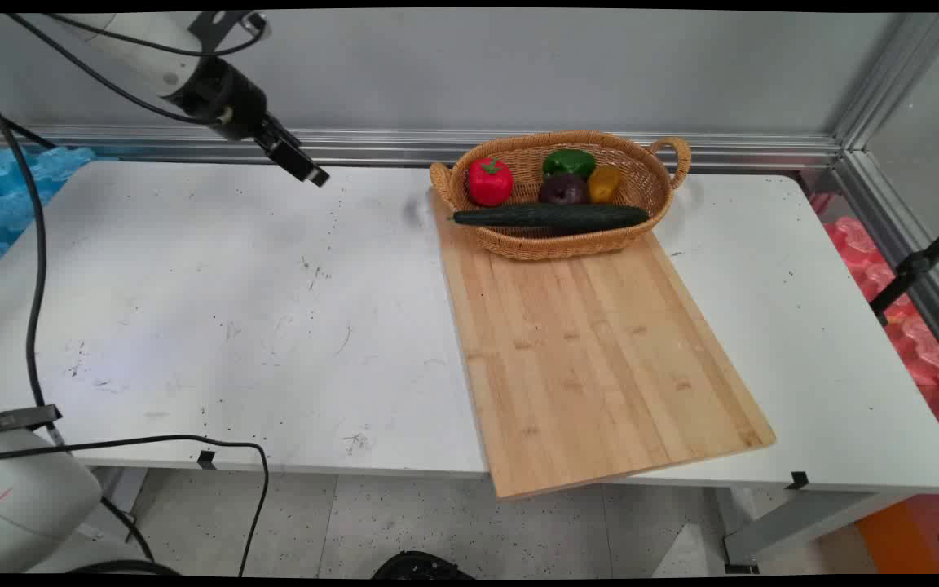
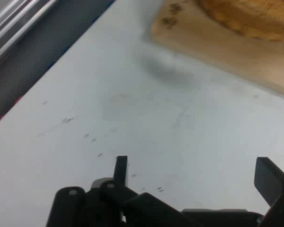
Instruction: Pick up the cucumber from the vegetable basket, then place the picked object on the cutting board
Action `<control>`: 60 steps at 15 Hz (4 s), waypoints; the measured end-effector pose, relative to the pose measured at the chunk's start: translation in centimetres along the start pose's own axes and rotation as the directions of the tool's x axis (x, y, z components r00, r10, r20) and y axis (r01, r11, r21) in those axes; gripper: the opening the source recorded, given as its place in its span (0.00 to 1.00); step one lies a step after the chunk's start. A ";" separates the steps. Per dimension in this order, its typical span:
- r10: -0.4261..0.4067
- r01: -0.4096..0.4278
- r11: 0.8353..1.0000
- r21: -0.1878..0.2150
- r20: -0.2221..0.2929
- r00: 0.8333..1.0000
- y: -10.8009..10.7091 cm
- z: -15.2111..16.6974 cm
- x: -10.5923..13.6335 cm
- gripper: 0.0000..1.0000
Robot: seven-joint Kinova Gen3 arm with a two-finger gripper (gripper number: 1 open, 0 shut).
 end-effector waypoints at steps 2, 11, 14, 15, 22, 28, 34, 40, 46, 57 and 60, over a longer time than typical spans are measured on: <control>0.043 -0.043 0.999 -0.019 0.001 0.999 1.1 -0.1 1.0 1.00; 0.189 -0.192 0.978 -0.086 -0.046 0.981 7.9 0.7 9.4 1.00; 0.206 -0.211 0.973 -0.099 -0.058 0.977 10.1 2.2 12.5 1.00; 0.211 -0.216 0.971 -0.101 -0.058 0.976 10.7 2.8 13.3 1.00; 0.218 -0.221 0.969 -0.111 -0.036 0.975 14.0 7.9 17.9 1.00; 0.201 -0.199 0.973 -0.120 0.007 0.979 15.7 12.9 20.6 1.00; 0.182 -0.173 0.976 -0.131 0.063 0.981 16.5 17.7 22.2 1.00; 0.174 -0.159 0.978 -0.136 0.110 0.979 16.9 21.0 22.8 1.00; 0.190 -0.171 0.975 -0.140 0.135 0.973 17.1 22.8 22.9 0.00; 0.271 -0.259 0.956 -0.139 0.076 0.960 16.6 19.4 22.9 0.00; 0.299 -0.290 0.947 -0.140 0.045 0.953 16.6 16.6 22.7 0.00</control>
